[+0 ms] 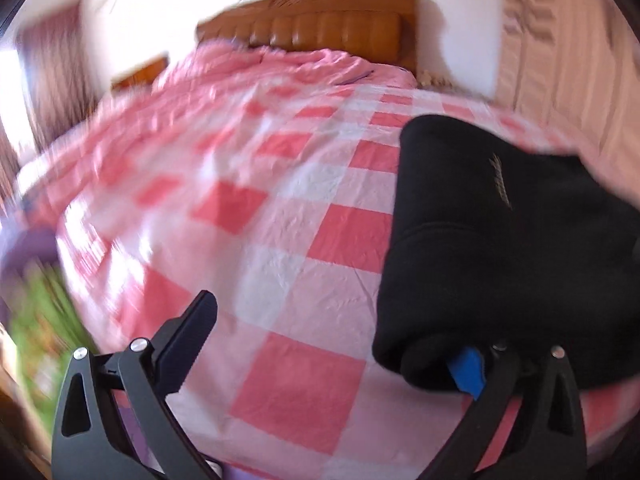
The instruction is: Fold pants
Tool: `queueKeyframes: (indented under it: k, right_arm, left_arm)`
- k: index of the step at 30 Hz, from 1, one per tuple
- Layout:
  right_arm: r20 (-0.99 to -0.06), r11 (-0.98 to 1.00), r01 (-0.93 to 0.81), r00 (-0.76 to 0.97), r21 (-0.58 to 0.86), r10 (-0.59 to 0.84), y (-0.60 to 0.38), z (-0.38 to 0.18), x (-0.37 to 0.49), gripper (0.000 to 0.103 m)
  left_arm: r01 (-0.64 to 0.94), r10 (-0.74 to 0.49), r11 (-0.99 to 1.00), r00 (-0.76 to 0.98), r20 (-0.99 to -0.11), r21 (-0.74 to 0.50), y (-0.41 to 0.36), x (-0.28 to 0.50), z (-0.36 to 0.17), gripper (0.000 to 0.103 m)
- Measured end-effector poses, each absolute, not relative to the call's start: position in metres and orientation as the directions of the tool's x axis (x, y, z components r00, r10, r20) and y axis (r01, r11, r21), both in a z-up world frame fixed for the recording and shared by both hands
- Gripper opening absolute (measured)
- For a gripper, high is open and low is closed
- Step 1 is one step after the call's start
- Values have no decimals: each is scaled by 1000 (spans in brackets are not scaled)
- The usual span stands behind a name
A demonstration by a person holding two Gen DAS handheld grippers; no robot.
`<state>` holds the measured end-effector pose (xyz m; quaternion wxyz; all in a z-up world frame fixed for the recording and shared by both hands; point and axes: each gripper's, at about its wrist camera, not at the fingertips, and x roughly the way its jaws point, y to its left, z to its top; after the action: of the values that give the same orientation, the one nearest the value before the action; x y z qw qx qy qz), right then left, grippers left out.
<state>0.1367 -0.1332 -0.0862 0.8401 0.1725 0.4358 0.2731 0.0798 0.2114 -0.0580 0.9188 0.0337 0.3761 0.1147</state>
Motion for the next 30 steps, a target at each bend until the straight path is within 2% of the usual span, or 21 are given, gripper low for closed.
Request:
queueKeyframes:
  k: [3, 6, 8, 10, 15, 16, 17, 21, 23, 27, 28, 30]
  right_arm:
    - [-641, 820, -303, 514, 486, 570, -142, -76, 128, 54]
    - [-635, 860, -281, 585, 425, 505, -152, -61, 122, 61]
    - [-626, 878, -291, 618, 379, 475, -150, -51, 119, 67]
    - [-618, 886, -313, 635, 342, 463, -145, -44, 117, 88]
    - [-607, 874, -441, 643, 204, 467, -99, -34, 110, 89]
    - [-616, 867, -466, 634, 179, 468, -88, -36, 111, 90]
    - [-625, 860, -484, 626, 159, 468, -81, -37, 112, 97]
    - [-648, 843, -531, 615, 80, 449, -55, -46, 115, 98]
    - [-659, 835, -544, 598, 82, 455, -47, -50, 117, 98]
    - [-691, 823, -568, 589, 15, 420, -39, -63, 115, 98]
    - [-709, 817, -577, 576, 0, 407, -39, -70, 116, 98]
    - [-747, 804, -594, 518, 36, 416, -43, -87, 122, 99]
  left_arm:
    - [-135, 336, 929, 703, -627, 346, 190, 69, -52, 102]
    - [-105, 388, 886, 702, -597, 452, 180, 58, -50, 102]
    - [-93, 395, 876, 701, -594, 473, 180, 51, -47, 102]
    - [-84, 396, 872, 700, -595, 482, 182, 44, -43, 102]
    - [-104, 419, 857, 711, -565, 504, 189, 28, -23, 102]
    - [-115, 411, 863, 725, -552, 492, 190, 24, -14, 102]
    - [-123, 396, 875, 739, -545, 469, 190, 21, -5, 102]
    - [-133, 275, 946, 814, -511, 296, 188, 30, 36, 102]
    - [-103, 200, 973, 827, -525, 208, 179, 48, 45, 102]
    - [52, 22, 993, 808, -588, 108, 143, 99, 33, 102]
    - [89, -14, 992, 779, -627, 88, 135, 117, 19, 102]
    - [103, -12, 991, 717, -697, 89, 126, 140, -12, 102]
